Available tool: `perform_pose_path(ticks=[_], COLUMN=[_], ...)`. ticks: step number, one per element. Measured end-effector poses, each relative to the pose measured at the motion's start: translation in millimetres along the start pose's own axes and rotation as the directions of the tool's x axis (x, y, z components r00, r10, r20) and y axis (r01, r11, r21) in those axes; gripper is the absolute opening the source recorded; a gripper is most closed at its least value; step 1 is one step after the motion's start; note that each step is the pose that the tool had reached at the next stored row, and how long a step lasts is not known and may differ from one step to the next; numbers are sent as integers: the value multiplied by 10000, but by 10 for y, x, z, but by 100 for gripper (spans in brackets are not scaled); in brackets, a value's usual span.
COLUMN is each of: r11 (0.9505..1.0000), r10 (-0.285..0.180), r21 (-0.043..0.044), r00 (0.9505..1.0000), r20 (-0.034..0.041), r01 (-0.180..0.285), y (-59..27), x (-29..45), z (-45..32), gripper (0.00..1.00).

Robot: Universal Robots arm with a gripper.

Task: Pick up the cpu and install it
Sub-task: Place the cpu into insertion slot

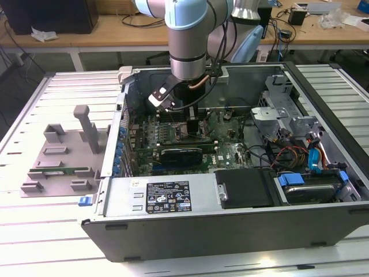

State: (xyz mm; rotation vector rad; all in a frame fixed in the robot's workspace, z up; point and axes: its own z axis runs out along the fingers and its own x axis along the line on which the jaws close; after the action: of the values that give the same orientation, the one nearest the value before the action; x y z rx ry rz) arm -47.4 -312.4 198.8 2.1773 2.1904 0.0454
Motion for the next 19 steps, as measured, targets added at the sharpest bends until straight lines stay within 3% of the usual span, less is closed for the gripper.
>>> perform_pose_path(ticks=[2, 3, 8, 10, 12, 17, 18, 19], r11=[10000, 10000, 10000, 10000, 10000, 10000, 10000, 10000], r10=[0, 0, 0, 0, -1, 0, -1, -1], r21=[-2, -1, 3, 1, 3, 1, 1, 2], r00=[10000, 10000, 10000, 10000, 10000, 10000, 10000, 10000], r20=[-3, -3, 4, 1, 5, 4, 4, 4], r01=[0, 0, 0, 0, 1, 0, 1, 1], y=[1, 0, 0, 7, 10, 10, 10, 11], x=[1, 1, -1, -2, -3, -3, -3, -3], z=[2, 2, -12, -126, -174, -179, -181, -183], gripper=[55, 61, 61, 61, 61, 60, 40, 29])
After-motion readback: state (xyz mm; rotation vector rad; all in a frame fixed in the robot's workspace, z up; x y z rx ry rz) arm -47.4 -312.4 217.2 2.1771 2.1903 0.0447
